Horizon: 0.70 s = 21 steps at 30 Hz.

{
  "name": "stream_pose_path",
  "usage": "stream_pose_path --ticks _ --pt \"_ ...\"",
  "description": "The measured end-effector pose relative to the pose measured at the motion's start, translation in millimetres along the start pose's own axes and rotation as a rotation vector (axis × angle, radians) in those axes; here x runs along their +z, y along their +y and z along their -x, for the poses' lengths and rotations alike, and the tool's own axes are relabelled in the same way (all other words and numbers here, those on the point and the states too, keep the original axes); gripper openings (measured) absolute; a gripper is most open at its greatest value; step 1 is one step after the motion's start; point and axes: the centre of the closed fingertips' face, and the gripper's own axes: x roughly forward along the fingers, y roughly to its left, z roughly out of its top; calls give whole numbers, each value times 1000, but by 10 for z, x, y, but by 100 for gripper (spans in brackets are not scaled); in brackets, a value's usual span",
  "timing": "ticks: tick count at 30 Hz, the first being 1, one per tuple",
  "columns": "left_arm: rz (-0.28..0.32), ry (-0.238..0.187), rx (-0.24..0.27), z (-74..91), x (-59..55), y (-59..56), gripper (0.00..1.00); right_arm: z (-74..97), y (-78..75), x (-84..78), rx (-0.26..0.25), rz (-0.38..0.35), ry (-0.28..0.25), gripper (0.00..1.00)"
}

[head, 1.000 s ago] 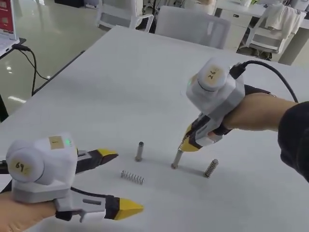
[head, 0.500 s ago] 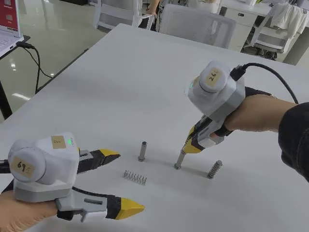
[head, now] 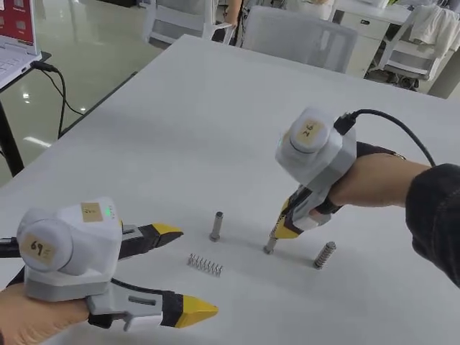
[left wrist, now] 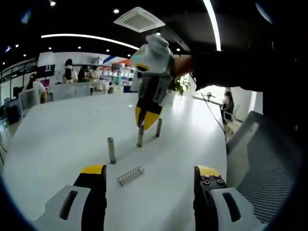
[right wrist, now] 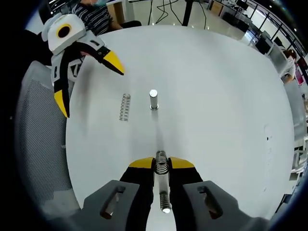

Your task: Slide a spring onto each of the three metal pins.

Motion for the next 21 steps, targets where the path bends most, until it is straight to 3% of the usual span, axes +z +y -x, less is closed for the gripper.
stream_pose_path --ticks 21 --pt "6 4 -2 -14 -29 3 68 -233 35 -61 12 -17 11 8"
